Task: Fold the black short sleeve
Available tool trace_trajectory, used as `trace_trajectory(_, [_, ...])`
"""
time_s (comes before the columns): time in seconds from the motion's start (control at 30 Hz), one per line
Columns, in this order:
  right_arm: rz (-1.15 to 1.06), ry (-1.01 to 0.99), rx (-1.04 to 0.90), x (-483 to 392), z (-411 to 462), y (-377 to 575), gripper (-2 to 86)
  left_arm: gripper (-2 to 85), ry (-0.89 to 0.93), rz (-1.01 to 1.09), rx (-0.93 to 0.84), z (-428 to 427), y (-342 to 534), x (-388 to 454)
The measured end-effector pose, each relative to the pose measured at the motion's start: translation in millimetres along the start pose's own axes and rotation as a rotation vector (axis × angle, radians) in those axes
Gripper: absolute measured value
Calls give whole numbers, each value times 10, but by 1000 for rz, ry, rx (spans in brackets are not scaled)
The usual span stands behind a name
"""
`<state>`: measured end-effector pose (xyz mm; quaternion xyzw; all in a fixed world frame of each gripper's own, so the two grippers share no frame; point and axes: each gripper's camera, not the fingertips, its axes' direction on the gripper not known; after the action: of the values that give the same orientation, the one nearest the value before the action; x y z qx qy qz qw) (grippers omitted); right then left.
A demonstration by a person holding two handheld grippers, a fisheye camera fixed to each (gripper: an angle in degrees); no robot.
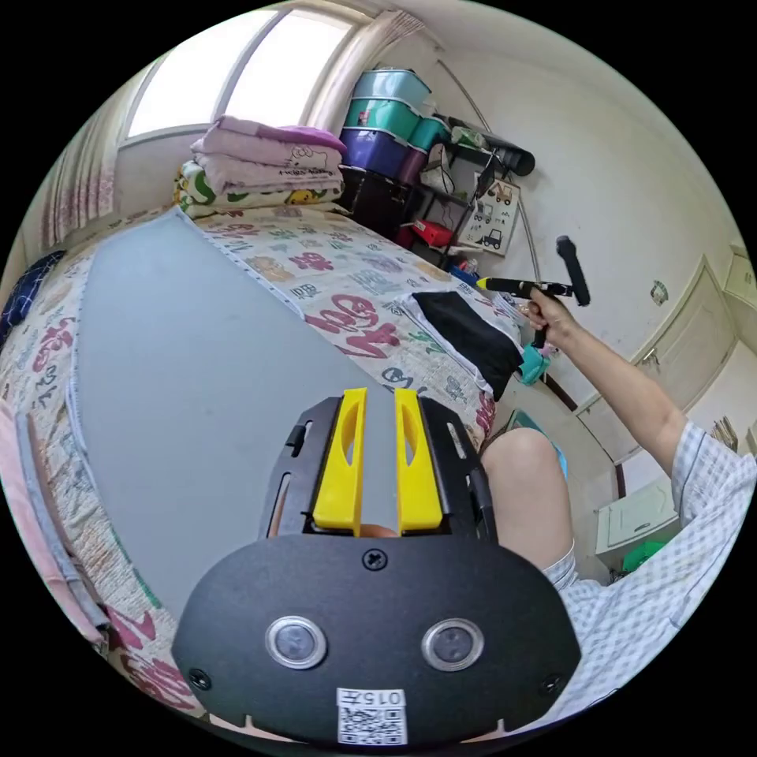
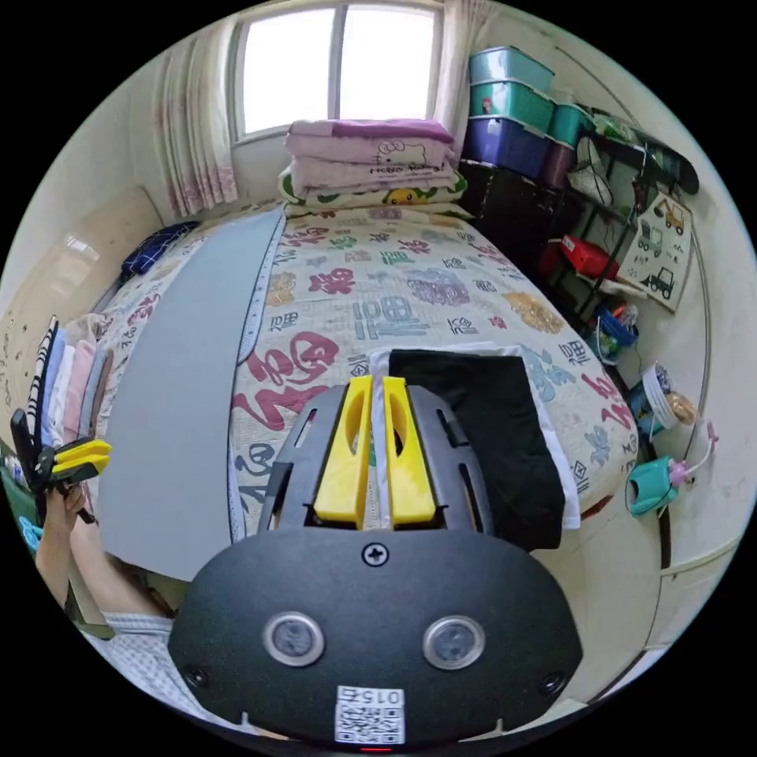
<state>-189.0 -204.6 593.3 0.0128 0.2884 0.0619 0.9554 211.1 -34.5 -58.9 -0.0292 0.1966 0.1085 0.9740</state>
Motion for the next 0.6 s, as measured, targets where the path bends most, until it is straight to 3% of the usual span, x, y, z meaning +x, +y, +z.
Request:
trace_trajectory(0.17, [14, -62, -39, 230, 486, -510, 66, 64, 108, -58, -96, 818, -165, -188])
trace_trajectory(0.4, [-9, 105, -144, 280, 813, -1375, 141, 66, 230, 7, -87, 1203, -384, -180])
trace_trajectory(0.6, [22, -46, -69, 785, 224, -1437, 82, 64, 292, 40, -99, 1317, -347, -262])
